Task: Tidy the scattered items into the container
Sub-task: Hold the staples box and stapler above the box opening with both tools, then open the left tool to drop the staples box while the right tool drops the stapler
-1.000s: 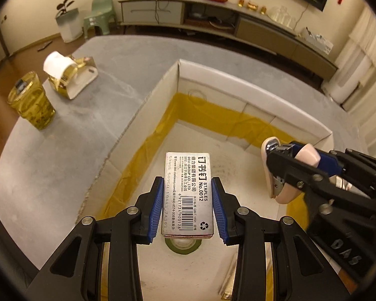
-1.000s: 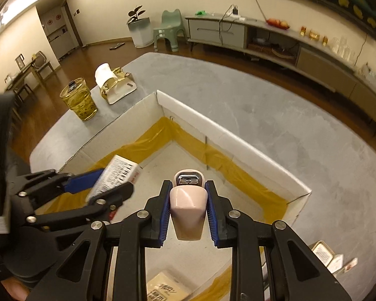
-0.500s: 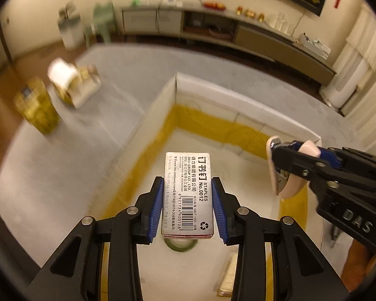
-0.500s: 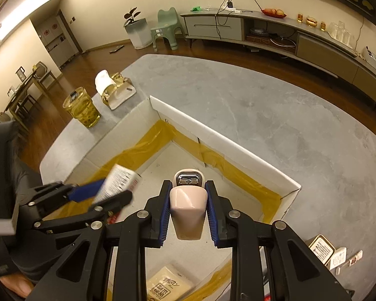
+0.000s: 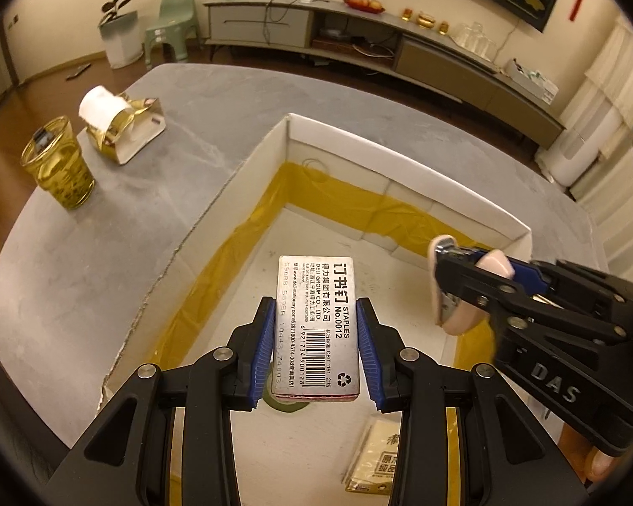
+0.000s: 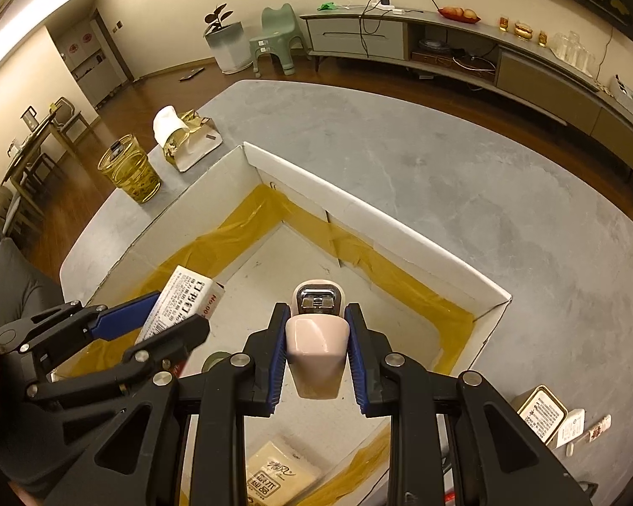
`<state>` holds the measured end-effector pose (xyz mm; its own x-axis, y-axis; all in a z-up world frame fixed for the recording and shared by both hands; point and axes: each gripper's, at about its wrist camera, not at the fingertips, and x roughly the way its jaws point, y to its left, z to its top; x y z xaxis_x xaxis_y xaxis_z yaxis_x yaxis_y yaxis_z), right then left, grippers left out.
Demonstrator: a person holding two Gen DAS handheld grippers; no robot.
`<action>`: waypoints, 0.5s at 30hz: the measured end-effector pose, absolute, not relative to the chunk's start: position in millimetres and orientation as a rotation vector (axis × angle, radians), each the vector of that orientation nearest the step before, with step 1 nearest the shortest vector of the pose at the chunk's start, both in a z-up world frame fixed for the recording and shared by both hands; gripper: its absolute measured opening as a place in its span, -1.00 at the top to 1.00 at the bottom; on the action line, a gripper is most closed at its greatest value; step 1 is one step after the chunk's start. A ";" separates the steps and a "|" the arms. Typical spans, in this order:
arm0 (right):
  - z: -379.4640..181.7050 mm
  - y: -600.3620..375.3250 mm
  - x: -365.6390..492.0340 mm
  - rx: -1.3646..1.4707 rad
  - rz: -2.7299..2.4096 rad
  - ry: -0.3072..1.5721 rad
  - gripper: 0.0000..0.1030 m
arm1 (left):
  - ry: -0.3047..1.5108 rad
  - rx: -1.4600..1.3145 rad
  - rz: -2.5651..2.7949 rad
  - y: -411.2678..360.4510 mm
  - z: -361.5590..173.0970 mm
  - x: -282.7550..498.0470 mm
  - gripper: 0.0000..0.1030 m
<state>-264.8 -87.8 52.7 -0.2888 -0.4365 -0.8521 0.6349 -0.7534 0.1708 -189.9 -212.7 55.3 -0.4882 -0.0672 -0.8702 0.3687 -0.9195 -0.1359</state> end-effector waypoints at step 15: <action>53.8 -84.5 -262.3 1.283 -2.069 0.231 0.45 | 0.546 1.441 -2.439 -226.0 48.2 -198.4 0.13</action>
